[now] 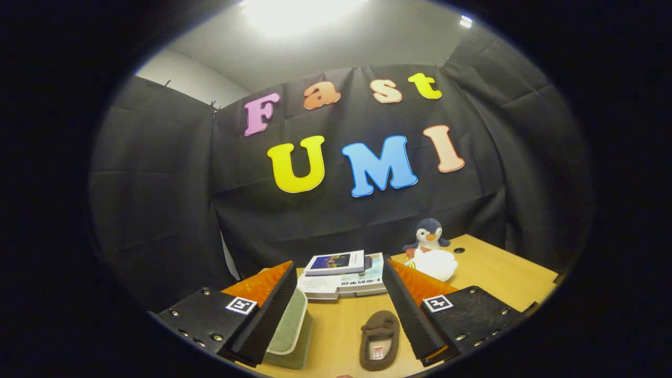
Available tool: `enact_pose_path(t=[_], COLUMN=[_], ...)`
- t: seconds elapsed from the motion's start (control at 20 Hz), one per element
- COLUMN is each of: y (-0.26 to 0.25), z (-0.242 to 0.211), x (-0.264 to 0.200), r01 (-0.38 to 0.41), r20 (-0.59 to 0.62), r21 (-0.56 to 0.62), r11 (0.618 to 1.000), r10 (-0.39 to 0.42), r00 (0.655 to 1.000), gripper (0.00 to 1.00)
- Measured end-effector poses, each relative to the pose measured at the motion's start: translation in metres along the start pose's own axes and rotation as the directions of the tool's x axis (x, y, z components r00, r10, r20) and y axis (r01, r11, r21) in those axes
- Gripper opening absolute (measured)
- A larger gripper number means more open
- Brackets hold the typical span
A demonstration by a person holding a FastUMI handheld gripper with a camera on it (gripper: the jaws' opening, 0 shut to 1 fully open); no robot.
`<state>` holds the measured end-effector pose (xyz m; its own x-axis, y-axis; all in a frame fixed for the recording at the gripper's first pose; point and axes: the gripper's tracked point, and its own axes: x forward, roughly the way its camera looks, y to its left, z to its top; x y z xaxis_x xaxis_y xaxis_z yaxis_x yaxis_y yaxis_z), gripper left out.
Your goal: Open the storage box then place both shoes into the box .Put the left shoe in first, then the right shoe, with the right side of both shoes facing outward in a uniform manner.
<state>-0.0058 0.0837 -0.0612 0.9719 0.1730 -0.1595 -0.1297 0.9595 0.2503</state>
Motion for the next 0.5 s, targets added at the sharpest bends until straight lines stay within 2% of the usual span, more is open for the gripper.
enact_pose_path(t=[0.3, 0.5], y=[0.028, 0.041], z=[-0.050, -0.088], x=[0.007, 0.010], r01=[-0.077, -0.099], r20=[-0.147, -0.242], r21=[0.177, 0.332], r11=[0.981, 0.938], r10=[0.104, 0.186], r00=[0.984, 0.952], gripper=[0.99, 0.99])
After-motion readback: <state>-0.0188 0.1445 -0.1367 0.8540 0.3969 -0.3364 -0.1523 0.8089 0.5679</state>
